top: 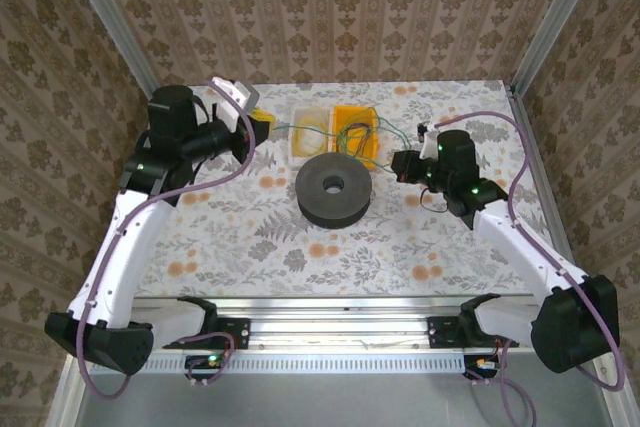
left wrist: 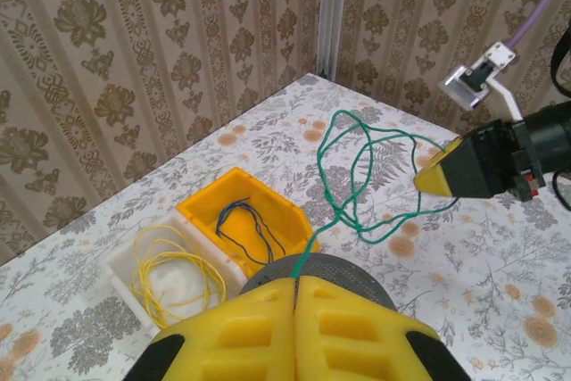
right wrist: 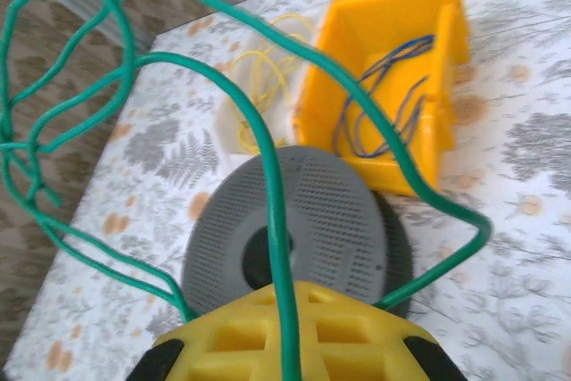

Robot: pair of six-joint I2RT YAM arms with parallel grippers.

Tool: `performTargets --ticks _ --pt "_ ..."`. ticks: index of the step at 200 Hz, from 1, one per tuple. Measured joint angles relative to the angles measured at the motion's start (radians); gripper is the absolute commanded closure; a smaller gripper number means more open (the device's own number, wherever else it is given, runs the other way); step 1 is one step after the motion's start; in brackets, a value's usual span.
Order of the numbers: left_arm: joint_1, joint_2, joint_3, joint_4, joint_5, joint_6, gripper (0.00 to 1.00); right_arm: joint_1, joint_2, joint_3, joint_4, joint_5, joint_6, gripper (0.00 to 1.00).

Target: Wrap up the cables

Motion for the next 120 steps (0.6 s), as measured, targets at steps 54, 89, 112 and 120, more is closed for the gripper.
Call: performTargets --ticks 54,89,112,120 --pt "0.033 -0.010 0.000 -0.010 0.006 0.000 1.00 -0.006 0.007 0.064 -0.223 0.209 -0.180 1.00" --pt "0.061 -0.039 0.000 -0.016 0.006 0.000 1.00 -0.032 0.031 0.067 -0.291 0.319 -0.245 1.00" --pt "0.067 -0.048 0.000 -0.029 0.011 0.000 1.00 -0.053 0.041 0.068 -0.307 0.353 -0.264 1.00" --pt "0.067 -0.048 0.000 -0.035 0.014 0.000 1.00 -0.061 0.043 0.070 -0.309 0.359 -0.271 1.00"
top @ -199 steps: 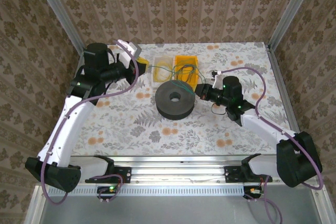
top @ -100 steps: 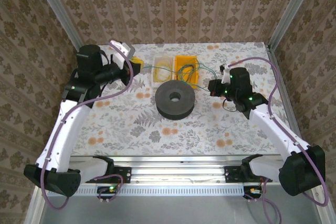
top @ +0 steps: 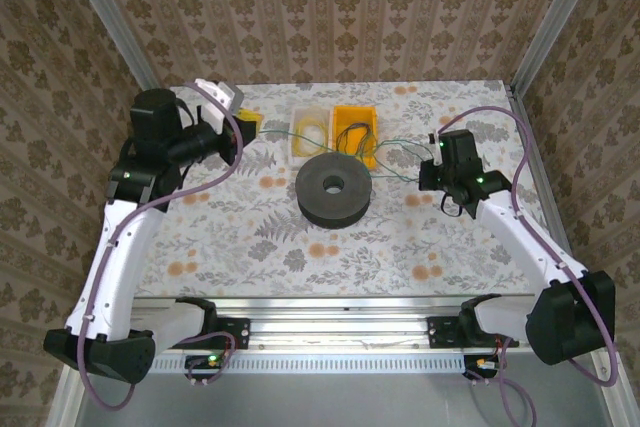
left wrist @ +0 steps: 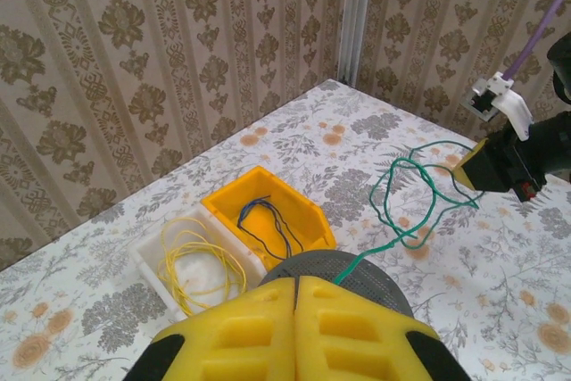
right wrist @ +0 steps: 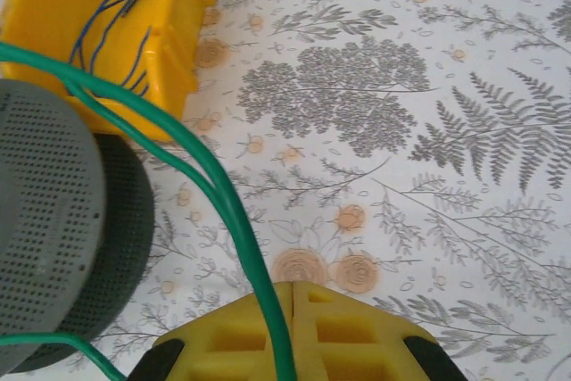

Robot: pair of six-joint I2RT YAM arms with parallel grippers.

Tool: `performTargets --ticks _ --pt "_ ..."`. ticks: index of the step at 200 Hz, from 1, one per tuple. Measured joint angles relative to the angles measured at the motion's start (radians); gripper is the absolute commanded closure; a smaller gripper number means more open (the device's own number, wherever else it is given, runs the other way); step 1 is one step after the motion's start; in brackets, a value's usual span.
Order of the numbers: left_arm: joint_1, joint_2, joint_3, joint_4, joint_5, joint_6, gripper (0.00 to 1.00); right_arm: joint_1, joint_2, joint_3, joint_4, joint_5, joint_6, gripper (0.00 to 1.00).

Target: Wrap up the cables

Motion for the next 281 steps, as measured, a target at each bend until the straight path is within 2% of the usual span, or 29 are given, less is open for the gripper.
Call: performTargets --ticks 37,82,121,179,281 --pt "0.023 -0.004 0.000 -0.024 0.010 0.000 1.00 -0.068 0.013 0.010 0.002 0.000 -0.003 1.00" --pt "0.059 -0.026 0.000 -0.032 0.030 0.000 1.00 -0.200 0.018 0.013 0.014 -0.051 0.035 1.00" --pt "0.111 -0.037 0.004 -0.032 0.036 0.000 1.00 -0.258 0.058 0.048 0.015 -0.040 0.077 1.00" --pt "0.189 -0.014 0.117 -0.072 0.062 -0.005 1.00 -0.296 0.139 0.104 0.012 -0.023 0.100 1.00" --pt "0.367 0.089 0.317 -0.169 0.251 -0.077 1.00 -0.317 0.268 0.234 0.019 -0.057 0.127 1.00"
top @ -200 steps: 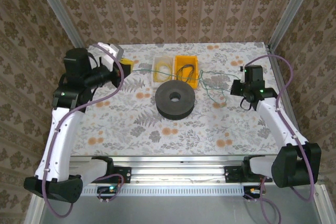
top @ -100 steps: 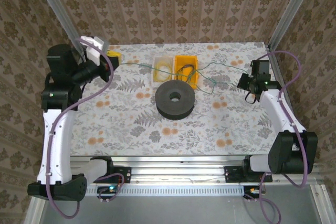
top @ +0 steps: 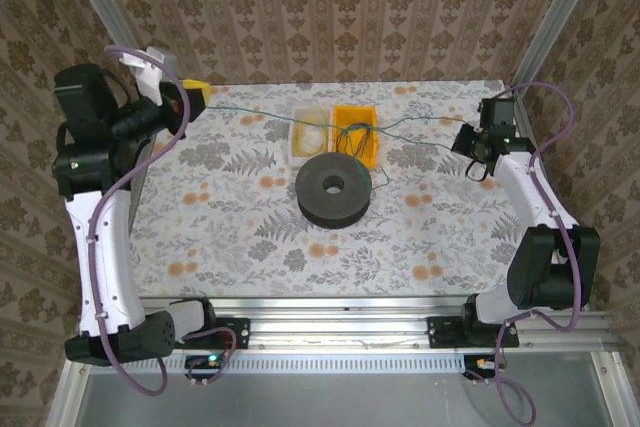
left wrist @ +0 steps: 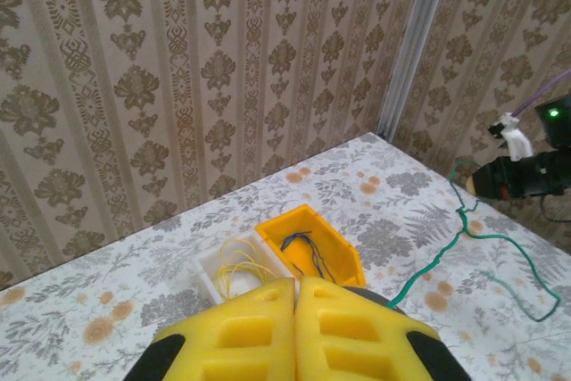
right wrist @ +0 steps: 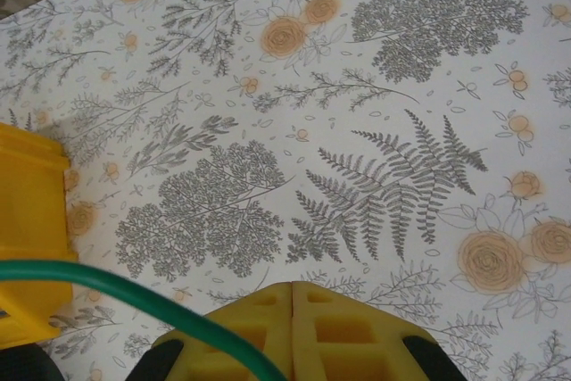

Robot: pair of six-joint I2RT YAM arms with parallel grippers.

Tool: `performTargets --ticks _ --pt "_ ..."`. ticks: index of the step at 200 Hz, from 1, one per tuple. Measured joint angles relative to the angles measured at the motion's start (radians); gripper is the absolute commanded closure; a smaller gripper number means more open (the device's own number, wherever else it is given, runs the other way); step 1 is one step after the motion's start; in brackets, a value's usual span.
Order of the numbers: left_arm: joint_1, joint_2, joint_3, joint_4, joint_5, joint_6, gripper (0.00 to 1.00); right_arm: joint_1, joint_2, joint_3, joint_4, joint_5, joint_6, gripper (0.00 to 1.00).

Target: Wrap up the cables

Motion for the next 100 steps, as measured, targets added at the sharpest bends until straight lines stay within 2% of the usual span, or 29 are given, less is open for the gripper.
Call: performTargets --ticks 58,77,100 --pt "0.056 0.108 0.209 -0.119 0.080 -0.061 1.00 0.000 0.076 0.101 -0.010 -0.087 0.000 1.00" --pt "0.070 0.142 0.249 -0.122 0.087 -0.093 1.00 -0.005 0.051 0.082 0.013 -0.157 -0.002 1.00" --pt "0.076 0.139 0.220 -0.053 0.077 -0.132 1.00 -0.016 -0.021 0.011 0.053 -0.259 -0.001 1.00"
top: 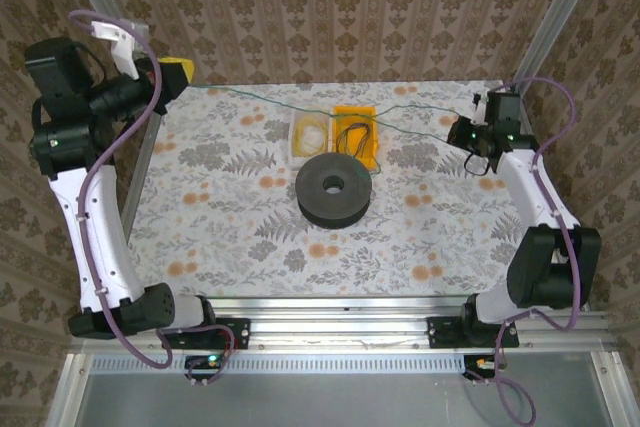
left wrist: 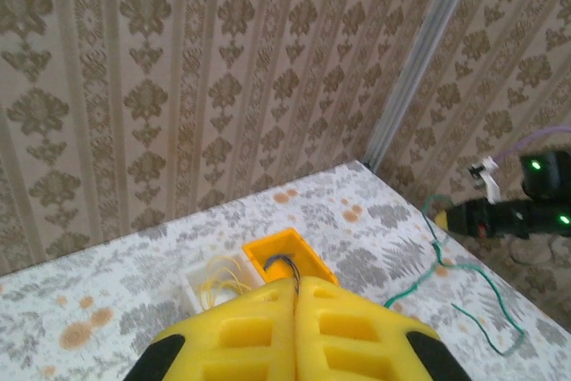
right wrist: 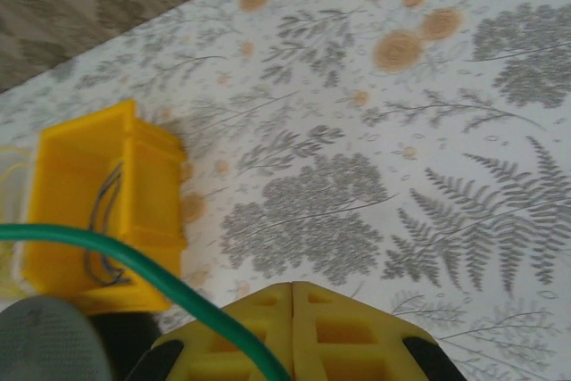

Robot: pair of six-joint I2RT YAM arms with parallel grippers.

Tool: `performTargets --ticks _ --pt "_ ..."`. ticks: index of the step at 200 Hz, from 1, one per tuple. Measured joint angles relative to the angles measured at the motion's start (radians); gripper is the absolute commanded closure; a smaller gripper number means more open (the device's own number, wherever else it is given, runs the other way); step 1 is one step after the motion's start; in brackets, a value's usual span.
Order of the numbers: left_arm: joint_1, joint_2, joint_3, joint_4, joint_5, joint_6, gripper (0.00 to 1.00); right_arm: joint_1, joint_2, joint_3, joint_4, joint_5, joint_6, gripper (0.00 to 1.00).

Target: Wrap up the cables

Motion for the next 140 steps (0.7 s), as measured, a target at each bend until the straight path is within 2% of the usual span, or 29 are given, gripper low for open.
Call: performTargets --ticks 20,48,56,67,84,128,140 --pt "-0.057 -0.020 -0.055 0.067 -0.060 0.003 1.00 0.020 -0.045 -0.037 0.027 -0.048 0.000 1.00" --pt "-0.245 -0.027 -0.114 0.105 -0.189 0.059 1.00 0.120 -0.072 -0.069 0.058 -0.056 0.013 0.98" --pt "-0.285 -0.027 -0.126 0.106 -0.212 0.068 1.00 0.156 -0.073 -0.070 0.069 -0.059 0.024 0.92" --pt "-0.326 -0.024 -0.134 0.108 -0.239 0.075 1.00 0.200 -0.073 -0.070 0.084 -0.060 0.037 0.76" --pt "-0.354 -0.024 -0.135 0.118 -0.276 0.079 1.00 0.247 -0.073 -0.070 0.100 -0.067 0.042 0.57" --pt "-0.378 -0.024 -0.135 0.143 -0.330 0.079 1.00 0.260 -0.111 -0.070 0.058 -0.051 0.034 0.21" --pt "-0.380 -0.024 -0.135 0.147 -0.338 0.079 1.00 0.260 -0.148 -0.070 0.032 -0.043 0.019 0.15"
